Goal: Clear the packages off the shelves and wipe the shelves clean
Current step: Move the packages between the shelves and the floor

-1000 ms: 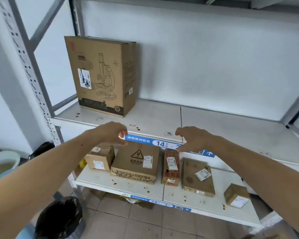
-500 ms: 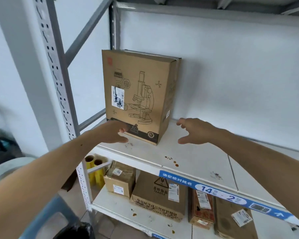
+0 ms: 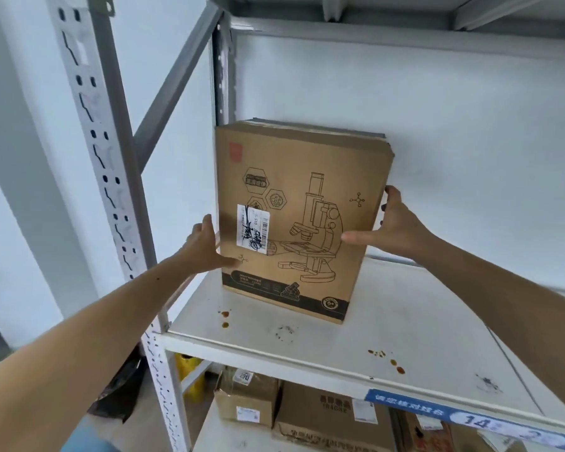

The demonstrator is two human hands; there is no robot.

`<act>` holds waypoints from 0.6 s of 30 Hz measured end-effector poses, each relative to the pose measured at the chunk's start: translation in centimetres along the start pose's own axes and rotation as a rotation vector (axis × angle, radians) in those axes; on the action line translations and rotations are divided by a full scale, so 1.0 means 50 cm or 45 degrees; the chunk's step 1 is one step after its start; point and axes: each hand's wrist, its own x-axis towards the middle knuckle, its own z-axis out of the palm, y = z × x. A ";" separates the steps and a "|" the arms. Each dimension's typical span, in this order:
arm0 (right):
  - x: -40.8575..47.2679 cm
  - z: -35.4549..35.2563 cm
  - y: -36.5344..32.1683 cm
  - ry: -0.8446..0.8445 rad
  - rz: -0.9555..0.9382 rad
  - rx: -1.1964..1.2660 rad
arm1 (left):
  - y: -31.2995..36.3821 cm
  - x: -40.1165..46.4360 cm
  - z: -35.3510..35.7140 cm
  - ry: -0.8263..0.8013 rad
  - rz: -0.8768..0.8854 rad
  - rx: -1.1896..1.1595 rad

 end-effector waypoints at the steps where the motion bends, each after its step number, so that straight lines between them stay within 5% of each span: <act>1: 0.006 0.005 -0.003 0.020 0.033 0.039 | -0.006 0.016 -0.001 -0.012 0.008 -0.074; 8: 0.032 0.041 -0.006 0.219 0.085 0.181 | -0.033 0.097 0.016 -0.070 0.024 -0.520; 18: 0.065 0.058 0.009 0.189 0.085 0.441 | -0.043 0.144 0.062 -0.216 0.109 -0.810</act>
